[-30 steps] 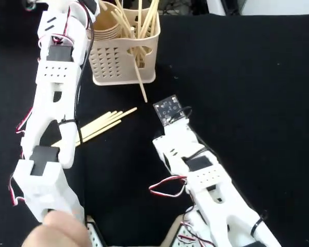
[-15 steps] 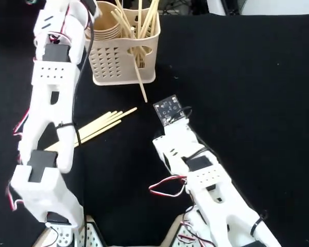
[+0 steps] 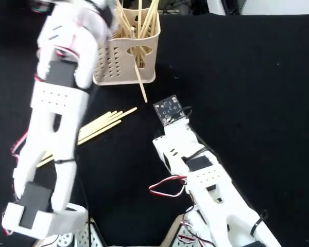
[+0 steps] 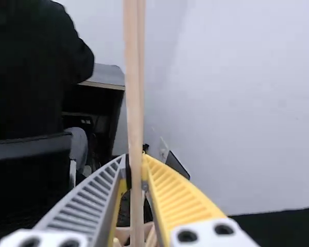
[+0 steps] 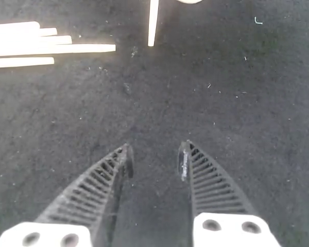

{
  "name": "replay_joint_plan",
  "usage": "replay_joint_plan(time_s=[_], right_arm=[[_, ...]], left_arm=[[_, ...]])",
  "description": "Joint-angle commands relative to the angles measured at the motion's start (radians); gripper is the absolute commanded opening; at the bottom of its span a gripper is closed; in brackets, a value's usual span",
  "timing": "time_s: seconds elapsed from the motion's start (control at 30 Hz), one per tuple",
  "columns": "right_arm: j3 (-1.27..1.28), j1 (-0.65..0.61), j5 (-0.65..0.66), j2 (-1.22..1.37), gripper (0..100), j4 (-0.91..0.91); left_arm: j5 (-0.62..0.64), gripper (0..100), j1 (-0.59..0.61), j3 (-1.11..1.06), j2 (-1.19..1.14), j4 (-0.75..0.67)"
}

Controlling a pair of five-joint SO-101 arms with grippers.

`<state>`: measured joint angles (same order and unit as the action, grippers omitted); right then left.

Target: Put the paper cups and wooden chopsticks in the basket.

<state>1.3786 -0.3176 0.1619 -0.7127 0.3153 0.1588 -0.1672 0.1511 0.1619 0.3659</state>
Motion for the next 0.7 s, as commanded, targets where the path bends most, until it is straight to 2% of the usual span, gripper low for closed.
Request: replay_joint_plan(time_s=[0.0,0.27,0.47,0.67], right_arm=[[-0.005,-0.014,-0.008,-0.019,16.3,-0.023],[-0.005,-0.014,-0.008,-0.019,16.3,-0.023],[-0.005,-0.014,-0.008,-0.019,16.3,-0.023],[-0.005,-0.014,-0.008,-0.019,16.3,-0.023]], left_arm=[[-0.063,3,-0.084,-0.051,0.058,-0.055],[-0.069,3,-0.117,-0.239,0.048,-0.299],[-0.069,3,-0.12,-0.414,0.048,-0.572],[-0.069,3,-0.116,-0.527,0.046,-0.706]])
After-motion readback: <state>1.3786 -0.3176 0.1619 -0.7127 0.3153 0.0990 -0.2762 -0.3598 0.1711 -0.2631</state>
